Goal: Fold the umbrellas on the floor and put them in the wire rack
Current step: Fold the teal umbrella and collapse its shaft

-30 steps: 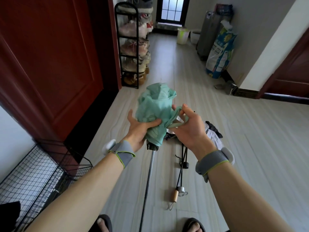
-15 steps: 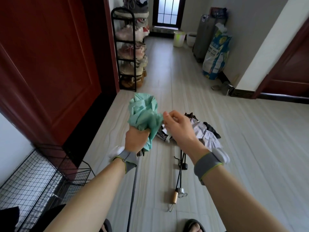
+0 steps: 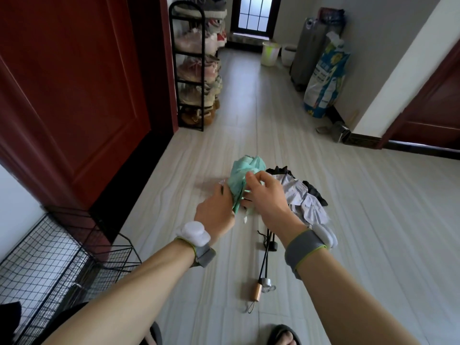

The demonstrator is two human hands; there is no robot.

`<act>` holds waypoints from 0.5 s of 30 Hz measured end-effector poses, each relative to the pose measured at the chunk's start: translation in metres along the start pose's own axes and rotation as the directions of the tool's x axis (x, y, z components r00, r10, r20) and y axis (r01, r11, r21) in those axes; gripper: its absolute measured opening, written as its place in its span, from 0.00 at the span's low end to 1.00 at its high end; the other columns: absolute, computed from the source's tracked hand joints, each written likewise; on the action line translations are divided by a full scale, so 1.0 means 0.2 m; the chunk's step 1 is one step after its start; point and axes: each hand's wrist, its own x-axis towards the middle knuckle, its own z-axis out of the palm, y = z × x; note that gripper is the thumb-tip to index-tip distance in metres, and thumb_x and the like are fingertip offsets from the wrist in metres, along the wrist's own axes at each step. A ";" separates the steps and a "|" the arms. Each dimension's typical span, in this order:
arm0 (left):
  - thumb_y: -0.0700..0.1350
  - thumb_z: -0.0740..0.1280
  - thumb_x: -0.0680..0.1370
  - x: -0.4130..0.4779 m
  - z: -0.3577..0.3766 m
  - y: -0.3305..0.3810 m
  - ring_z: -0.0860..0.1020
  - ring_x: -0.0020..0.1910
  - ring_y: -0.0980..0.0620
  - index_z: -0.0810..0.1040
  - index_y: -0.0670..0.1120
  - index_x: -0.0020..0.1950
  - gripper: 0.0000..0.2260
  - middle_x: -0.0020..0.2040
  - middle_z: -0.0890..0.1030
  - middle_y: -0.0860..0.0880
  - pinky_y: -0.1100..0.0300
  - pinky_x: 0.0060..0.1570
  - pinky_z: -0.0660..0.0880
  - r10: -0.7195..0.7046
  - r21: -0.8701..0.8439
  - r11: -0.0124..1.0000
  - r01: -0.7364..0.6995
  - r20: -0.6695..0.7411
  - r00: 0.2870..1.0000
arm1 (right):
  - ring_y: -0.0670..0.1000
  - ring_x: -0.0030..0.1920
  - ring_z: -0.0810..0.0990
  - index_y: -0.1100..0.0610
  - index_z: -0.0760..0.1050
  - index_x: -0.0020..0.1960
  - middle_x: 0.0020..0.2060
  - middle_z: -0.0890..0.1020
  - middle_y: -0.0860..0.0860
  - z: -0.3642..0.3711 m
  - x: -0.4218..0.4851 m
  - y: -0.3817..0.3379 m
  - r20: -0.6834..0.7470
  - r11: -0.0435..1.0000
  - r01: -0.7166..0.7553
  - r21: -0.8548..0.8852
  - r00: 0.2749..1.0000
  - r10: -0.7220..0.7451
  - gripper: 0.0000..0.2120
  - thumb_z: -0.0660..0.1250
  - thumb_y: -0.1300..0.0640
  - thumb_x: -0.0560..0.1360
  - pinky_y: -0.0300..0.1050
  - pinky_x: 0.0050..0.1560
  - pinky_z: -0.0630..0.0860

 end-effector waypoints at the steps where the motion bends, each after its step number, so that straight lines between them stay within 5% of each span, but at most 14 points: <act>1: 0.43 0.62 0.79 0.01 0.01 -0.02 0.80 0.49 0.38 0.61 0.44 0.74 0.24 0.68 0.67 0.45 0.52 0.38 0.70 0.014 -0.106 0.994 -0.010 0.041 0.999 | 0.61 0.43 0.84 0.57 0.68 0.39 0.41 0.80 0.58 -0.01 0.01 0.00 -0.014 0.999 -0.040 0.032 0.999 0.040 0.16 0.64 0.53 0.83 0.63 0.50 0.83; 4: 0.44 0.65 0.75 0.02 -0.01 -0.06 0.78 0.51 0.40 0.66 0.49 0.67 0.21 0.66 0.70 0.47 0.55 0.42 0.74 0.068 -0.445 0.896 0.002 0.142 0.988 | 0.61 0.44 0.83 0.58 0.69 0.41 0.45 0.78 0.60 -0.04 0.02 -0.01 -0.036 0.990 -0.119 0.074 0.992 0.122 0.15 0.63 0.53 0.84 0.64 0.49 0.83; 7: 0.45 0.70 0.77 0.03 -0.08 -0.06 0.80 0.55 0.49 0.74 0.55 0.61 0.15 0.57 0.80 0.53 0.60 0.48 0.75 0.048 -0.775 0.621 0.115 0.185 0.982 | 0.62 0.47 0.85 0.58 0.69 0.42 0.46 0.78 0.56 -0.05 0.03 -0.02 -0.061 0.992 -0.115 0.041 0.991 0.118 0.14 0.62 0.52 0.84 0.56 0.38 0.83; 9: 0.54 0.68 0.80 0.04 -0.11 -0.06 0.80 0.56 0.54 0.77 0.58 0.60 0.10 0.56 0.82 0.56 0.60 0.56 0.75 0.004 -0.833 0.504 0.227 0.265 0.964 | 0.59 0.50 0.86 0.58 0.70 0.43 0.46 0.78 0.55 -0.05 0.02 -0.02 -0.067 0.994 -0.105 0.002 0.992 0.105 0.14 0.62 0.52 0.84 0.48 0.31 0.80; 11: 0.63 0.66 0.78 0.07 -0.11 -0.09 0.81 0.55 0.52 0.79 0.57 0.57 0.13 0.56 0.83 0.52 0.52 0.60 0.76 -0.066 -0.829 0.479 0.287 0.293 0.954 | 0.59 0.51 0.86 0.59 0.71 0.45 0.47 0.78 0.55 -0.06 0.02 -0.02 -0.028 0.991 -0.127 0.031 0.991 0.128 0.13 0.62 0.52 0.84 0.54 0.38 0.82; 15: 0.46 0.75 0.77 0.10 -0.12 -0.13 0.82 0.46 0.46 0.76 0.48 0.55 0.11 0.54 0.82 0.39 0.53 0.47 0.81 -0.115 -0.882 0.301 0.363 0.345 0.932 | 0.60 0.48 0.85 0.58 0.71 0.42 0.48 0.78 0.57 -0.07 0.01 -0.01 0.053 0.979 -0.182 0.088 0.983 0.178 0.14 0.64 0.53 0.84 0.62 0.49 0.82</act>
